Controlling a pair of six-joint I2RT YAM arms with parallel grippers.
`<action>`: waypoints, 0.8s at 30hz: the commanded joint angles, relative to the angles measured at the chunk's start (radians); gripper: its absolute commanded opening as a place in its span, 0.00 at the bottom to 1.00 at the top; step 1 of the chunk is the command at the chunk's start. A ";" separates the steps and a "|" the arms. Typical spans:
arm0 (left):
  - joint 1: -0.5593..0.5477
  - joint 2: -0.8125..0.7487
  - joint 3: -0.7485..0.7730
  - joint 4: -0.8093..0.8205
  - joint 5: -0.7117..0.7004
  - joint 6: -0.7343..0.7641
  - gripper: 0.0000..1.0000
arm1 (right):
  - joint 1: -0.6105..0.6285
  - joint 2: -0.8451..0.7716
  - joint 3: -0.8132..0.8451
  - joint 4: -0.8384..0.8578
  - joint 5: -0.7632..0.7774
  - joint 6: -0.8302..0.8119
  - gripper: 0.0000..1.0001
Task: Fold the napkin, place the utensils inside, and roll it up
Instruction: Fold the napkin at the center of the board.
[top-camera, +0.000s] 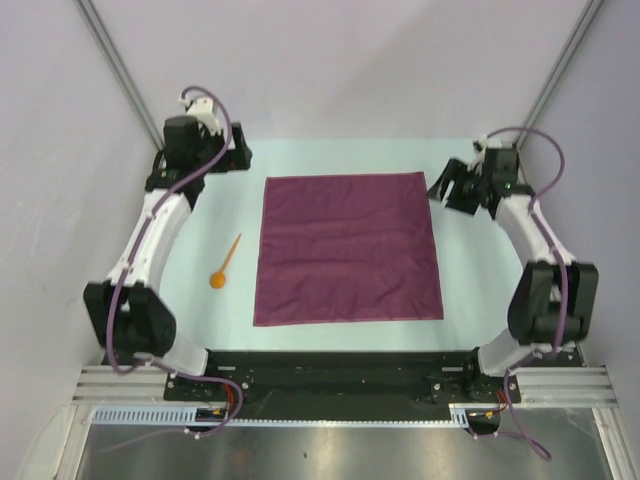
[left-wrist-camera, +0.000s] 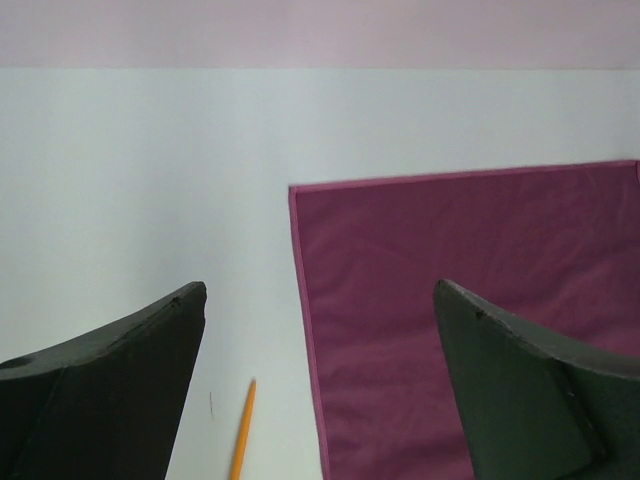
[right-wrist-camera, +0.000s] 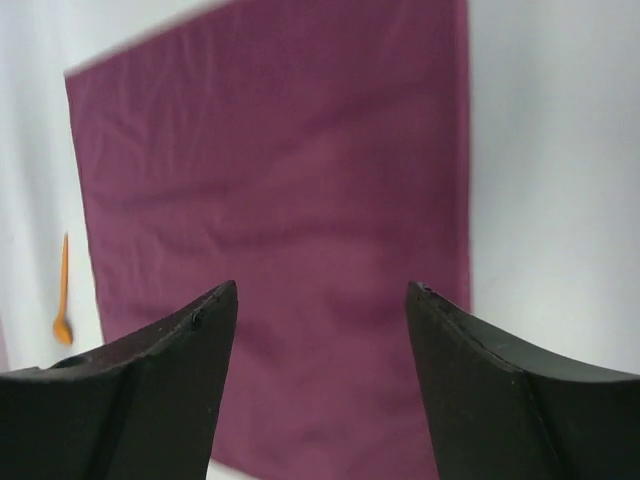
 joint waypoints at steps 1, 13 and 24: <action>-0.001 -0.166 -0.241 0.002 -0.038 -0.028 1.00 | 0.130 -0.172 -0.197 -0.200 0.168 0.113 0.72; -0.001 -0.329 -0.361 0.017 0.022 -0.060 1.00 | 0.198 -0.237 -0.433 -0.443 0.344 0.281 0.67; -0.001 -0.295 -0.327 -0.035 0.035 -0.074 1.00 | 0.175 -0.305 -0.571 -0.460 0.435 0.354 0.47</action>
